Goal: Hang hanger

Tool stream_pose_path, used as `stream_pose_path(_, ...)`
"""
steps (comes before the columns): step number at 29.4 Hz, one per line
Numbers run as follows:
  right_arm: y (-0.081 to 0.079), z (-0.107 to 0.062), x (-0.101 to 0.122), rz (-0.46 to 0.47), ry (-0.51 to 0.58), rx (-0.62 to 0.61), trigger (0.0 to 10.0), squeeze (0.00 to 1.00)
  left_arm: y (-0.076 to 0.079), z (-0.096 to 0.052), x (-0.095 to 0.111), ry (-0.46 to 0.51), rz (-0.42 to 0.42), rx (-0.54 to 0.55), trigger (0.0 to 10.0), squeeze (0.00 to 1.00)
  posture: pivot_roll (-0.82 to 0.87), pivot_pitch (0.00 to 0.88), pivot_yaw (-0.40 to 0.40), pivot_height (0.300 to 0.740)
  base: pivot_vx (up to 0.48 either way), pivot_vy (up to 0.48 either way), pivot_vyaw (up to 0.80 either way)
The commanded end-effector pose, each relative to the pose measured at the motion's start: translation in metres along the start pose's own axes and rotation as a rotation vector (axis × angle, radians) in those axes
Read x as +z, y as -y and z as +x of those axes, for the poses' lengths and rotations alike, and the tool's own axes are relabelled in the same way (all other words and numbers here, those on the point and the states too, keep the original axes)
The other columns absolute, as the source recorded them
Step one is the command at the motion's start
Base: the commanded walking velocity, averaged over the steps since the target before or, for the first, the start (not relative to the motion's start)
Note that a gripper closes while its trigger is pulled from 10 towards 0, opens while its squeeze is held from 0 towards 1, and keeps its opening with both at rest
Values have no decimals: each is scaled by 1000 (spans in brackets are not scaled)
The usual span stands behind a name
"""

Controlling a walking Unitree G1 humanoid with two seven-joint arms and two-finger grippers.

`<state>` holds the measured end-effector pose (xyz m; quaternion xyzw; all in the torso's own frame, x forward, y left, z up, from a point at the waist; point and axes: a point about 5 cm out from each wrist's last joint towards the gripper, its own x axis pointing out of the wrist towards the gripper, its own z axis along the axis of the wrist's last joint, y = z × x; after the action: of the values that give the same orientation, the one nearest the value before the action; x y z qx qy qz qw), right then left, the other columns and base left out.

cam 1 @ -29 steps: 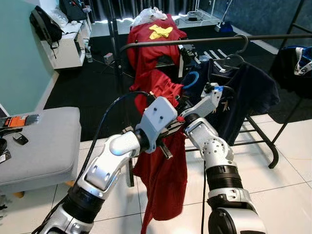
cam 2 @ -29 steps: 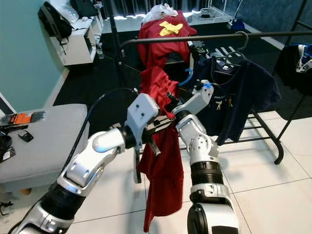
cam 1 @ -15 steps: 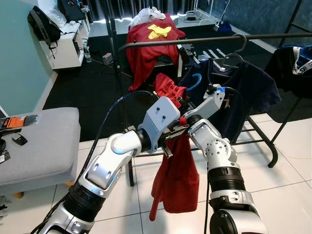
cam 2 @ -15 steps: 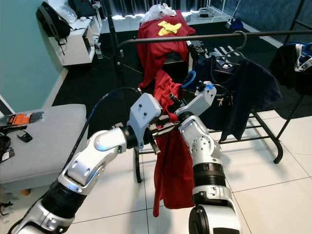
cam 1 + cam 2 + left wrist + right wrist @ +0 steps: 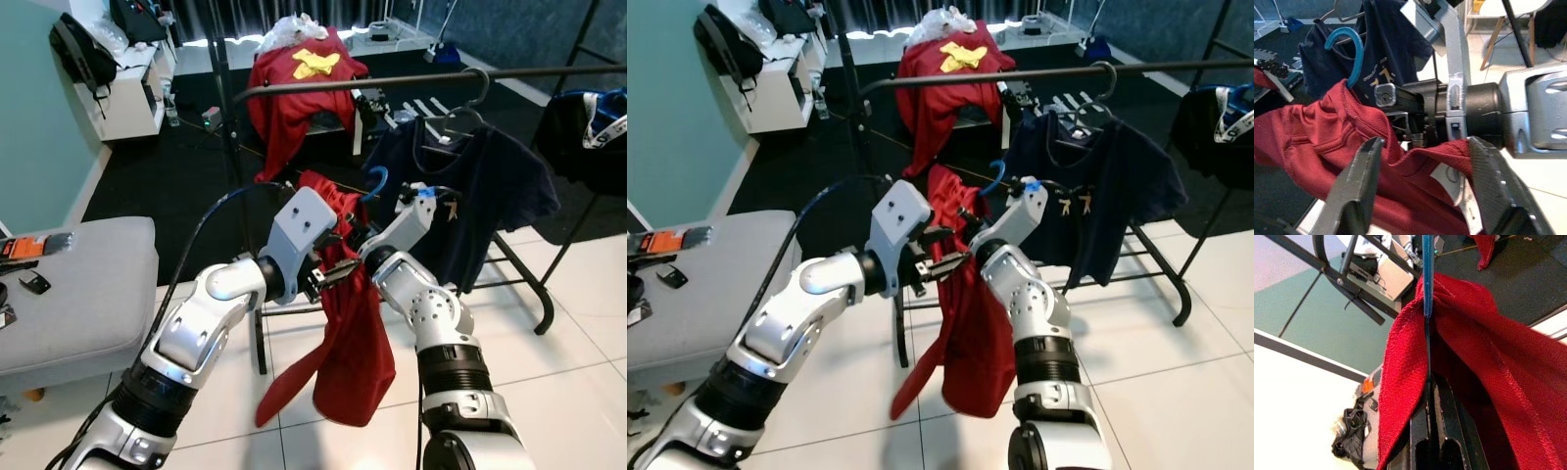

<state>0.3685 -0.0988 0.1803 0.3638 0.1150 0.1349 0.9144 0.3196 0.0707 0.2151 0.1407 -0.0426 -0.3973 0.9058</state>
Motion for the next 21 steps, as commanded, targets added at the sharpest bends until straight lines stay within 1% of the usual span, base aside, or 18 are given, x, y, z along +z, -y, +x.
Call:
stream_pose_path(1,0,-5,-3,-10,-16,36,10000,0,-65,-36,-43,-277,18,445,10000,0,63,66,37,740,0,0,0)
stream_pose_path(9,3,-8,-1,-15,-17,31,10000,0,-63,-35,-43,-283,-2,444,10000,0,61,66,37,740,0,0,0)
stream_pose_path(10,4,-8,-1,-35,-19,29,10000,0,-64,-36,-45,-295,-4,458,10000,0,60,66,36,740,0,0,0)
stream_pose_path(12,4,-8,-1,-35,-19,29,10000,0,-64,-36,-45,-295,-4,458,10000,0,60,66,36,740,0,0,0)
stream_pose_path(13,8,-10,2,-101,-22,21,10000,0,-69,-39,-45,-295,-41,483,10000,0,63,66,34,740,0,0,0)
stream_pose_path(14,17,-13,8,-222,-20,-3,10000,0,-73,-43,-41,-240,-132,473,10000,0,63,66,34,740,0,0,0)
stream_pose_path(16,17,-13,8,-222,-20,-3,10000,0,-73,-43,-41,-240,-132,473,10000,0,63,66,34,740,0,0,0)
stream_pose_path(17,24,-15,13,-308,-21,-21,10000,0,-76,-45,-37,-194,-196,461,10000,0,63,66,34,740,0,0,0)
stream_pose_path(18,24,-15,13,-308,-21,-21,10000,0,-76,-45,-37,-194,-196,461,10000,0,63,66,34,740,0,0,0)
stream_pose_path(19,30,-18,18,-348,-18,-36,10000,0,-74,-48,-31,-133,-242,396,10000,0,64,66,34,740,0,0,0)
stream_pose_path(20,35,-19,23,-355,-10,-49,10000,0,-69,-50,-25,-79,-274,305,10000,0,64,65,35,740,0,0,0)
stream_pose_path(21,35,-19,23,-355,-10,-49,10000,0,-69,-50,-25,-79,-274,305,10000,0,64,65,35,740,0,0,0)
